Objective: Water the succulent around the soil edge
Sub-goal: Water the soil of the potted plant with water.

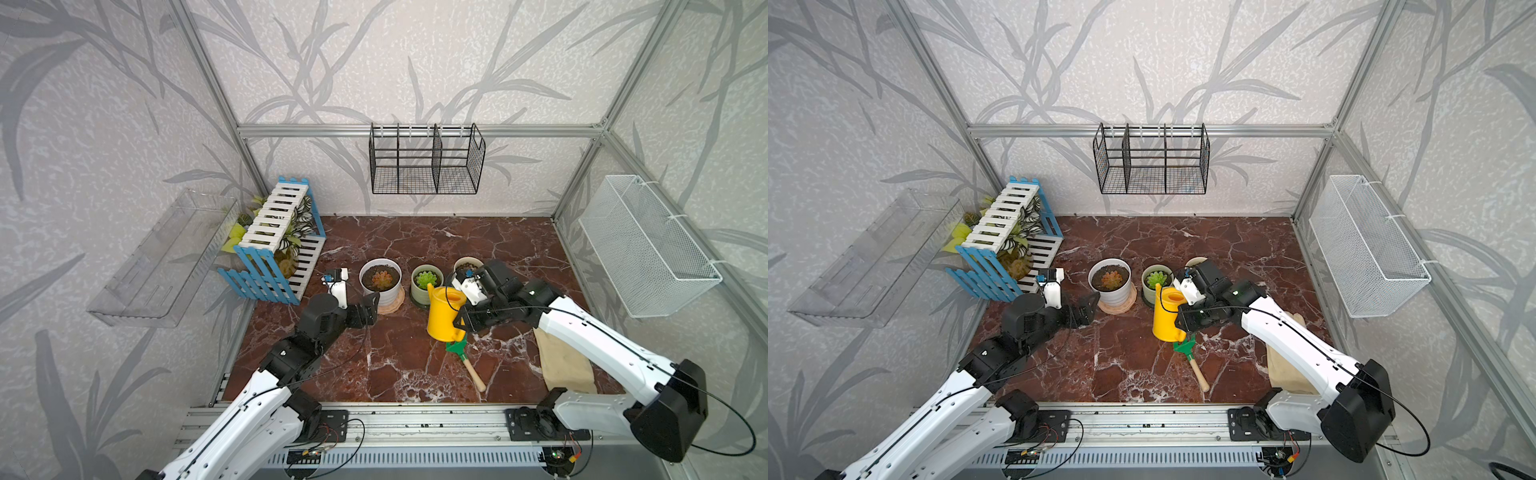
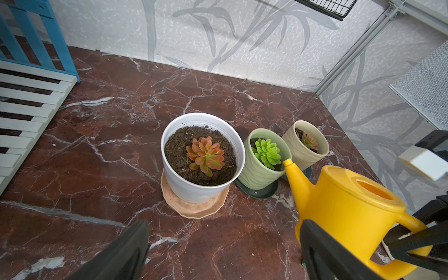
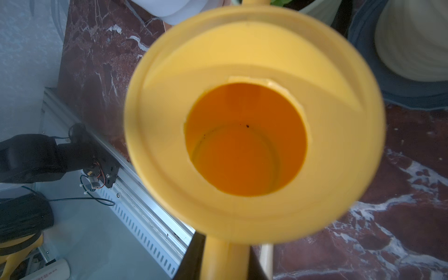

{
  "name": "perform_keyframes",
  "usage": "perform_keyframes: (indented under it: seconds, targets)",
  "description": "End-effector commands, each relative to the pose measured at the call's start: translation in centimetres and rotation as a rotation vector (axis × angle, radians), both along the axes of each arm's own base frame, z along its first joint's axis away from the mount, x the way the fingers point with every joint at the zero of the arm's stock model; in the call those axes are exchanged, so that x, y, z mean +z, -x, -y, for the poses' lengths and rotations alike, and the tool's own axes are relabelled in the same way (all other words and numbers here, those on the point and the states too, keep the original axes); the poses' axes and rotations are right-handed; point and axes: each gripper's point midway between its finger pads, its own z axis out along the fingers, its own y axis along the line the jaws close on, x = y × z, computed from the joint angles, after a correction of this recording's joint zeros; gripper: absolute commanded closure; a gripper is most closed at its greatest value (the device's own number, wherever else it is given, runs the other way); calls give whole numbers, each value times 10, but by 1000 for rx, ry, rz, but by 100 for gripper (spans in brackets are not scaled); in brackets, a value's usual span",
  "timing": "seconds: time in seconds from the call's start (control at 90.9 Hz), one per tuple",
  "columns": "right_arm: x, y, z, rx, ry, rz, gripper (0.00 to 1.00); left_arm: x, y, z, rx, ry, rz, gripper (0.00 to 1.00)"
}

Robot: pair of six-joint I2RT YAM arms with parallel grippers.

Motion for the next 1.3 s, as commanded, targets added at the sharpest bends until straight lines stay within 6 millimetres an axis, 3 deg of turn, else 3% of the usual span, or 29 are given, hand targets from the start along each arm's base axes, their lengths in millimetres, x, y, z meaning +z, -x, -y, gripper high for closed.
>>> perform_keyframes:
  seconds: [0.0,0.693,1.287]
  targets:
    - [13,-4,2,-14,-8,54,100,1,-2,2,-9,21,5,0]
    - [20,-10,-29,79,-125,76,100,-3,-5,2,-11,25,-8,0]
    - [11,-12,-6,-16,-48,104,100,-7,-8,-1,11,12,-18,0]
